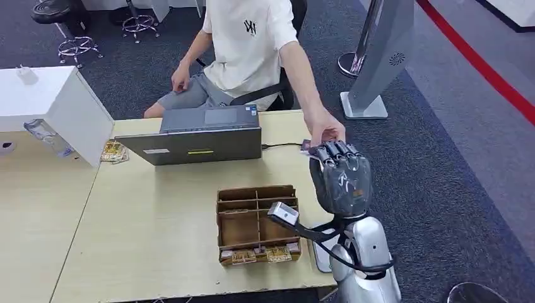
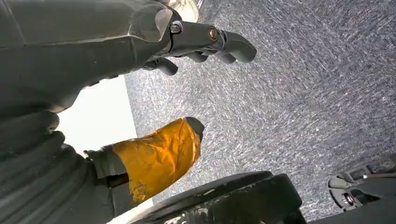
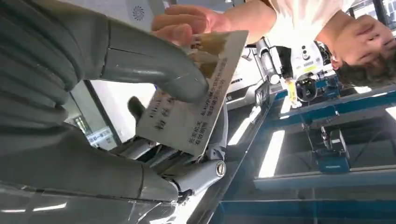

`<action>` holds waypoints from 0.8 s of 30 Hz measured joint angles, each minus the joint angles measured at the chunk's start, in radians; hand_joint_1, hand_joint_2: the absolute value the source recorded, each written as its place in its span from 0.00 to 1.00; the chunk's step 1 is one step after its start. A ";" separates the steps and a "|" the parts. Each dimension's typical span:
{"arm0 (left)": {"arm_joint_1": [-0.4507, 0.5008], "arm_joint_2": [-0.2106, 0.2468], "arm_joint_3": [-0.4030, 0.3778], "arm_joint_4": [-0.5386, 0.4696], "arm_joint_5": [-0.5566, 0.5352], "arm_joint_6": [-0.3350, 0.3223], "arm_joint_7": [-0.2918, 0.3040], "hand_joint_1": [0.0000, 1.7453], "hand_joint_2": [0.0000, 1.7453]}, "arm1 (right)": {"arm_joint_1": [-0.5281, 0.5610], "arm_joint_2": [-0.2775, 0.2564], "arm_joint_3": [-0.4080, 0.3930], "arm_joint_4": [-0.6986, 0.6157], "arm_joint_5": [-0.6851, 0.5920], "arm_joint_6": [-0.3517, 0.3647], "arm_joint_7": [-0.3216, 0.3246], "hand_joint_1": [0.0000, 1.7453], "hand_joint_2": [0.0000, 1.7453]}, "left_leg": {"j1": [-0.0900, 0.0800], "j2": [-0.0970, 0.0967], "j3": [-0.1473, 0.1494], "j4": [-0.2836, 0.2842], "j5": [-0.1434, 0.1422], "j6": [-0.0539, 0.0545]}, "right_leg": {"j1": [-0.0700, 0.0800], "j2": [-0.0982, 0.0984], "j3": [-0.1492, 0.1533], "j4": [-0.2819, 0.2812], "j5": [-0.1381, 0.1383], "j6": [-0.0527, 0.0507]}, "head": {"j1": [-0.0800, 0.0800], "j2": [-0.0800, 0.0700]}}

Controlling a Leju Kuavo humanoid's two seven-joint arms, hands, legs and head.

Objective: Pass the card to the sensor for recognition and then transmit it.

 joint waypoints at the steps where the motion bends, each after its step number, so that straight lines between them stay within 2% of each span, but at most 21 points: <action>1: 0.000 0.000 0.000 0.000 0.000 0.000 0.000 0.00 1.00 | 0.000 0.000 0.001 0.000 -0.002 0.000 0.002 1.00 1.00 | 0.000 0.000 0.000 0.000 0.000 0.000 | 0.000 0.000 0.000 0.000 0.000 0.000 | 0.000 0.000; 5: 0.000 0.000 0.000 0.000 0.002 0.002 0.000 0.00 1.00 | 0.000 -0.001 0.003 0.002 -0.021 0.000 -0.003 1.00 1.00 | 0.000 0.000 0.000 0.000 0.000 0.000 | 0.000 0.000 0.000 0.000 0.000 0.000 | 0.000 0.000; 7: 0.000 0.000 0.000 0.000 0.003 0.003 0.000 0.00 1.00 | 0.001 -0.001 0.001 0.006 -0.050 0.000 -0.046 1.00 1.00 | 0.000 0.000 0.000 0.000 0.000 0.000 | 0.000 0.000 0.000 0.000 0.000 0.000 | 0.000 0.000; 10: 0.000 0.000 0.000 0.000 0.009 0.006 -0.001 0.00 1.00 | 0.004 0.005 -0.018 0.026 -0.136 0.000 -0.157 1.00 1.00 | 0.000 0.000 0.000 0.000 0.000 0.000 | 0.000 0.000 0.000 0.000 0.000 0.000 | 0.000 0.000; 13: 0.000 0.000 0.000 0.000 0.003 0.010 -0.004 0.00 1.00 | 0.003 0.007 -0.027 0.063 -0.258 0.000 -0.180 1.00 1.00 | 0.000 0.000 0.000 0.000 0.000 0.000 | 0.000 0.000 0.000 0.000 0.000 0.000 | 0.000 0.000; 15: 0.002 0.000 0.000 0.000 0.015 0.019 -0.017 0.00 1.00 | -0.003 0.003 0.000 0.112 -0.499 0.036 -0.141 1.00 1.00 | 0.000 0.000 0.000 0.000 0.000 0.000 | 0.000 0.000 0.000 0.000 0.000 0.000 | 0.000 0.000; 17: 0.005 0.000 0.000 0.000 0.030 0.032 -0.028 0.00 1.00 | 0.007 -0.008 0.071 0.128 -0.792 0.117 -0.074 1.00 1.00 | 0.000 0.001 0.000 0.000 0.000 0.000 | 0.000 0.000 -0.001 0.000 0.000 0.000 | 0.000 0.000; 18: 0.007 0.000 0.001 0.000 0.037 0.036 -0.033 0.00 1.00 | 0.012 -0.014 0.112 0.129 -0.894 0.159 -0.054 1.00 1.00 | 0.000 0.001 0.000 0.000 0.000 0.000 | 0.000 0.001 -0.001 0.000 0.000 0.000 | 0.000 0.000; 21: 0.013 0.000 0.003 0.000 0.051 0.045 -0.038 0.00 1.00 | 0.021 -0.041 0.189 0.125 -1.098 0.258 -0.033 1.00 1.00 | 0.000 -0.001 0.000 0.000 0.000 0.000 | 0.000 -0.001 -0.001 0.000 0.000 0.000 | 0.000 0.000; 24: 0.017 0.000 0.003 0.000 0.061 0.049 -0.044 0.00 1.00 | 0.035 -0.068 0.222 0.121 -1.227 0.323 -0.030 1.00 1.00 | 0.000 0.000 -0.001 0.000 0.000 0.000 | 0.000 0.000 -0.001 0.000 0.000 0.000 | 0.000 0.000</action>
